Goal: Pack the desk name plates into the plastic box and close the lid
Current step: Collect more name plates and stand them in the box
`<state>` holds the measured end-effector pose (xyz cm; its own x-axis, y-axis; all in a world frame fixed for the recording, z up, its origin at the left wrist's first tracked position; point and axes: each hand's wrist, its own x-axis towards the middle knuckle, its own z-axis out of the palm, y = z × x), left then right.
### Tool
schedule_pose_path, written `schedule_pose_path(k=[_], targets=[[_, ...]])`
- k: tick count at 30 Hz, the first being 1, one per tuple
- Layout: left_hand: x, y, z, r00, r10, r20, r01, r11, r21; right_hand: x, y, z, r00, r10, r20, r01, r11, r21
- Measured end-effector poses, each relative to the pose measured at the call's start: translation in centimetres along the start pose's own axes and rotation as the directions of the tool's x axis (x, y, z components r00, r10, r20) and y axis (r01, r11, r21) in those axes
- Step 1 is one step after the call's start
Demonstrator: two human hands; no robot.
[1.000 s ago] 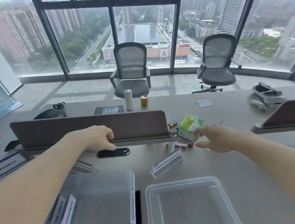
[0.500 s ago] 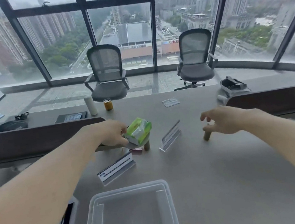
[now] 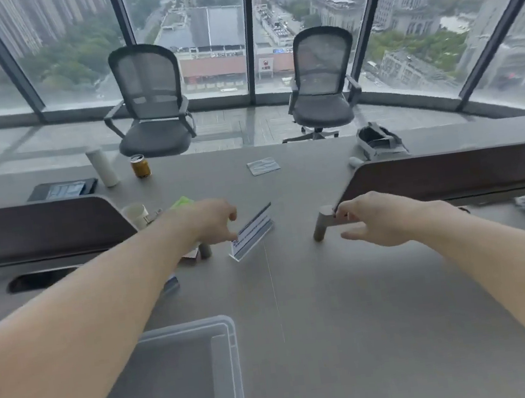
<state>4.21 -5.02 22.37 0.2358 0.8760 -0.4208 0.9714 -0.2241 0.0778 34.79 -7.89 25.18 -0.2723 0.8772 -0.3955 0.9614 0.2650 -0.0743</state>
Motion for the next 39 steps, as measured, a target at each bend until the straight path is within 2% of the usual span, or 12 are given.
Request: schedule_pose_path(k=[4,9,16,19,22,25,28,30,32,36,38,39], targets=[[2.6,1.5,3.1,0.997,-0.060,0.042,0.059,0.998,0.016,2.0,3.9,2.1,0.999,0.013,0.042,-0.012,1.000,-0.027],[5.8,1.6,5.4,0.990,-0.138,0.031,0.138,0.990,-0.002,8.7,6.0,4.9,0.986,-0.166,0.032,0.168,0.983,-0.079],[12.9,1.4,11.7,0.976,-0.212,-0.044,0.209,0.976,-0.062,18.0,6.7,9.8,0.967,-0.253,0.013,0.254,0.962,-0.100],[18.1,0.5,14.1,0.956,-0.256,-0.142,0.236,0.961,-0.148,21.9,7.6,13.3,0.970,-0.243,-0.024,0.242,0.969,-0.054],[22.0,-0.5,16.9,0.915,-0.355,-0.193,0.290,0.909,-0.299,24.4,7.8,17.5,0.964,-0.267,0.000,0.266,0.959,-0.097],[24.3,-2.0,20.2,0.811,-0.523,-0.262,0.322,0.774,-0.546,26.6,7.5,20.3,0.968,-0.250,-0.024,0.250,0.968,0.011],[24.5,-2.5,23.0,0.700,-0.647,-0.303,0.198,0.583,-0.788,28.7,6.8,21.9,0.987,-0.120,-0.106,0.148,0.935,0.321],[23.8,-2.4,24.2,0.714,-0.641,-0.281,0.062,0.458,-0.887,29.6,5.8,22.0,0.994,0.022,-0.109,0.045,0.816,0.577],[22.9,-2.5,25.3,0.741,-0.628,-0.239,-0.054,0.298,-0.953,30.3,5.1,22.1,0.989,0.135,-0.062,-0.043,0.660,0.750],[21.9,-3.6,26.9,0.830,-0.557,-0.035,-0.136,-0.142,-0.980,31.6,4.3,23.7,0.978,0.206,0.016,-0.126,0.536,0.835],[22.0,-3.8,27.5,0.854,-0.520,0.010,-0.149,-0.265,-0.953,31.8,3.9,25.2,0.979,0.202,0.004,-0.103,0.481,0.871],[22.2,-3.8,27.6,0.855,-0.519,0.017,-0.157,-0.290,-0.944,31.9,3.6,26.0,0.982,0.190,-0.016,-0.072,0.448,0.891]])
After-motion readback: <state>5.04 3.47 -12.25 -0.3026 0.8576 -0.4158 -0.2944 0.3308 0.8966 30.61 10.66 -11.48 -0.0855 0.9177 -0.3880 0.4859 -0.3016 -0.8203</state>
